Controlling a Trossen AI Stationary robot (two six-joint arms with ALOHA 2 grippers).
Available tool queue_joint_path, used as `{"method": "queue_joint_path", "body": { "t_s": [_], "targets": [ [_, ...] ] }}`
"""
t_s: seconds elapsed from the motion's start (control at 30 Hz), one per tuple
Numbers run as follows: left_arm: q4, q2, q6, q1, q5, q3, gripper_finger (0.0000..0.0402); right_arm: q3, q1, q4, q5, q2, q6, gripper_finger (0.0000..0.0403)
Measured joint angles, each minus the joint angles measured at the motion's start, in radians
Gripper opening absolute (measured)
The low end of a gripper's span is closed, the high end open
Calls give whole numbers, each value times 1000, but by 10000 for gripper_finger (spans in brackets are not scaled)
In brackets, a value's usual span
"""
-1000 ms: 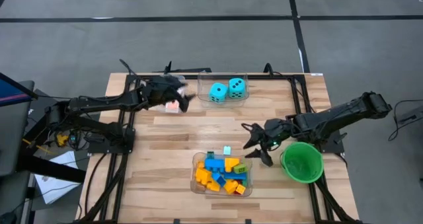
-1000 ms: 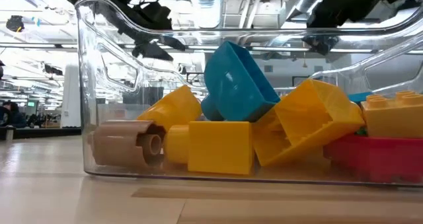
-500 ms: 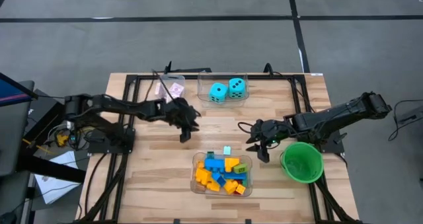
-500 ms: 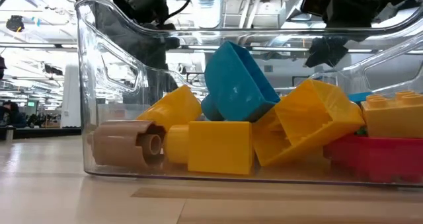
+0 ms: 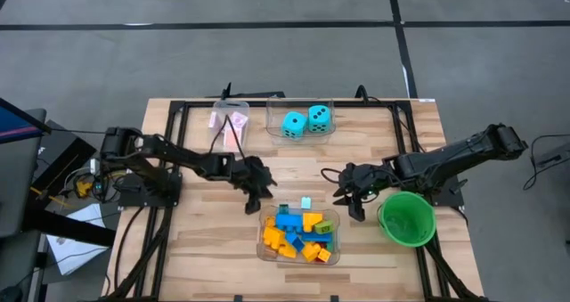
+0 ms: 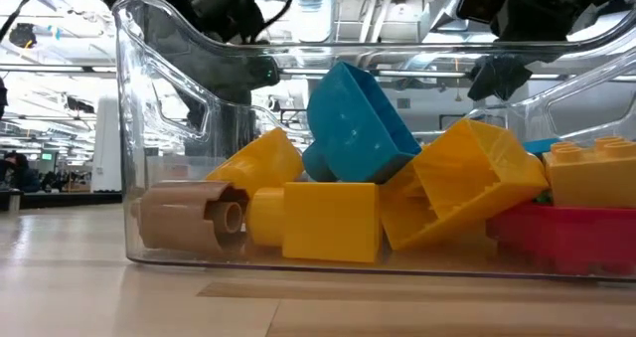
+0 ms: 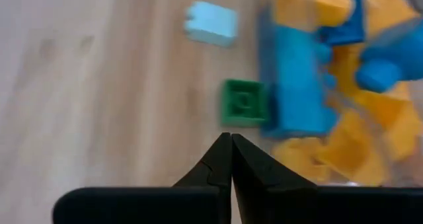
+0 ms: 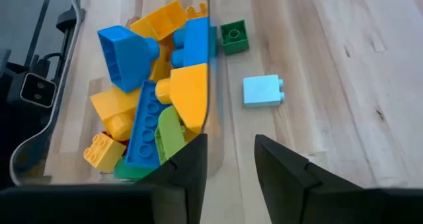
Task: Pick & Place Toys
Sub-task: Adjust the bottom transparent bin
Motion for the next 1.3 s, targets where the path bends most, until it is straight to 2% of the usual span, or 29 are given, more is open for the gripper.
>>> {"method": "queue_joint_path", "body": {
  "t_s": [0.13, 0.37, 0.73, 0.97, 1.13, 1.3],
  "targets": [
    [21, -9, 22, -44, 26, 0, 1, 0, 4, 8, 0, 0, 1, 118],
    [46, -10, 27, -57, 47, 0, 1, 1, 7, 11, -2, 0, -1, 118],
    [79, -9, 22, -113, 57, 0, 0, -10, 81, 23, 1, 0, 47, 118],
    [121, 0, 23, -117, 57, 0, 0, -10, 95, 24, 127, 0, 66, 118],
    [136, 8, 27, -117, 57, 0, 0, -12, 74, 21, 123, 83, 73, 118],
    [142, 12, 28, -116, 57, 0, 0, -12, 73, 50, 55, 188, 72, 118]
  ]
}}
